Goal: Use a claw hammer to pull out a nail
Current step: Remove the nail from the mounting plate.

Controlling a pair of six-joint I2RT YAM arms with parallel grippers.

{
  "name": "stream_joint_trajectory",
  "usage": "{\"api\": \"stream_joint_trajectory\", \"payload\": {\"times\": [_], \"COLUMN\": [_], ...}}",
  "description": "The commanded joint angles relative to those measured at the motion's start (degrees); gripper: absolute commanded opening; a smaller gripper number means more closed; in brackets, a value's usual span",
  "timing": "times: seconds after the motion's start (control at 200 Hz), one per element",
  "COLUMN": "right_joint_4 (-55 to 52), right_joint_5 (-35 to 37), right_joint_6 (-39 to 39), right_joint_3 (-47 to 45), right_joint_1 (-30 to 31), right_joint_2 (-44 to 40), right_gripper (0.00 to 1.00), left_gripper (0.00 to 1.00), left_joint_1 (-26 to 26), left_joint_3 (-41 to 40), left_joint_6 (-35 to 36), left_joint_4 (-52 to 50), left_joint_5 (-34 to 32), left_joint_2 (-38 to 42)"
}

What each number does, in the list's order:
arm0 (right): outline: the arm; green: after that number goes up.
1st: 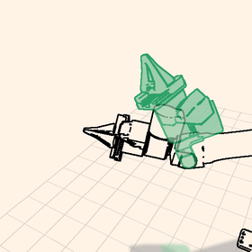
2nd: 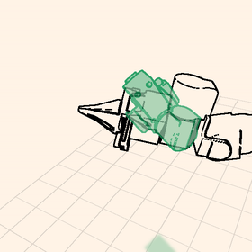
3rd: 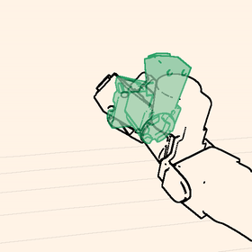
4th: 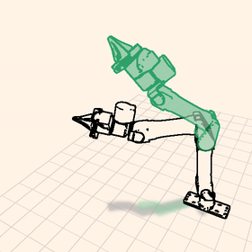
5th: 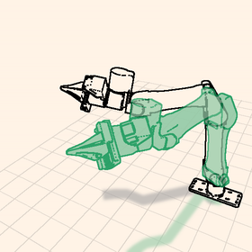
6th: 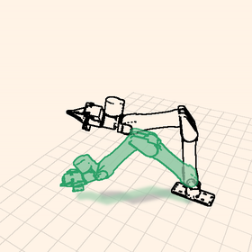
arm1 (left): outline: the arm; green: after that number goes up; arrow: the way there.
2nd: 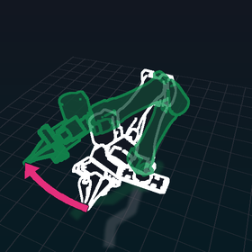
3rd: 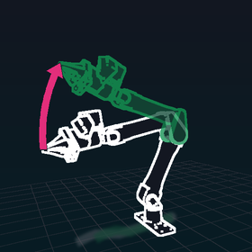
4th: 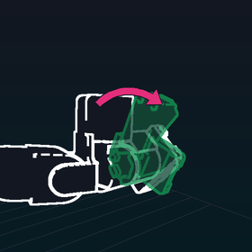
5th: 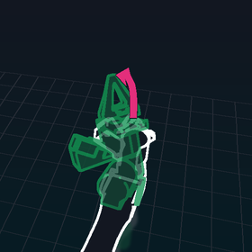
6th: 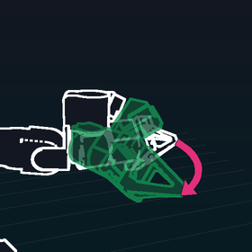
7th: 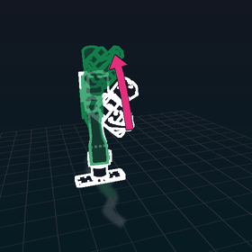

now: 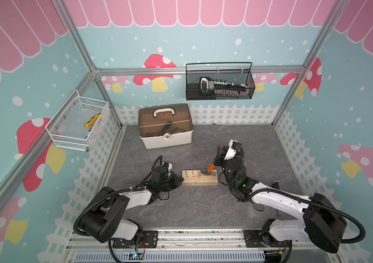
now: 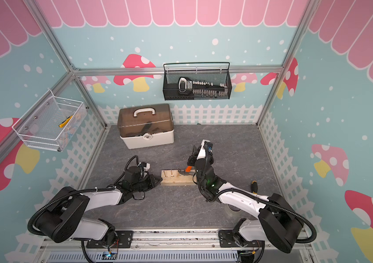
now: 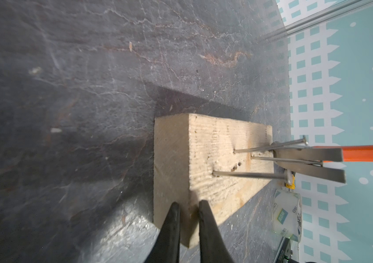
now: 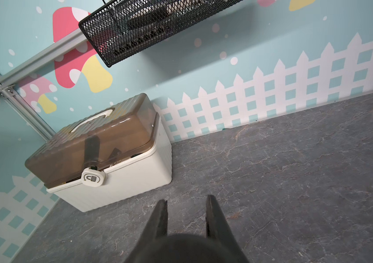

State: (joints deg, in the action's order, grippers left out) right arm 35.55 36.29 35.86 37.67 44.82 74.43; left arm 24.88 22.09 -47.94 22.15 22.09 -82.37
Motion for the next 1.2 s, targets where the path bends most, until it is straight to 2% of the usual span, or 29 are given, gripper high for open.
{"api": "stream_joint_trajectory", "payload": {"times": [0.0,0.825,0.971,1.196], "right_joint_4": [-6.4,-6.9,-11.1,-24.4], "right_joint_5": [-4.6,-3.5,-5.0,-9.6], "right_joint_6": [7.7,11.9,8.5,1.8], "right_joint_3": [-3.8,-10.1,-4.1,13.3], "right_joint_1": [-0.1,-4.4,-4.7,-5.1], "right_joint_2": [1.1,-6.7,-6.9,-1.6], "right_gripper": [0.00,0.00,0.00,0.00], "left_gripper": [0.15,0.15,0.15,0.16], "left_joint_1": [0.2,0.0,0.0,0.1], "left_joint_3": [-2.4,-2.9,-2.3,-1.1], "left_joint_6": [0.5,1.0,1.6,5.6], "left_joint_4": [-6.4,-6.7,-8.0,-14.6], "left_joint_5": [-3.2,-3.6,-3.0,-3.5], "left_joint_2": [-1.5,-0.4,2.2,11.3]}}
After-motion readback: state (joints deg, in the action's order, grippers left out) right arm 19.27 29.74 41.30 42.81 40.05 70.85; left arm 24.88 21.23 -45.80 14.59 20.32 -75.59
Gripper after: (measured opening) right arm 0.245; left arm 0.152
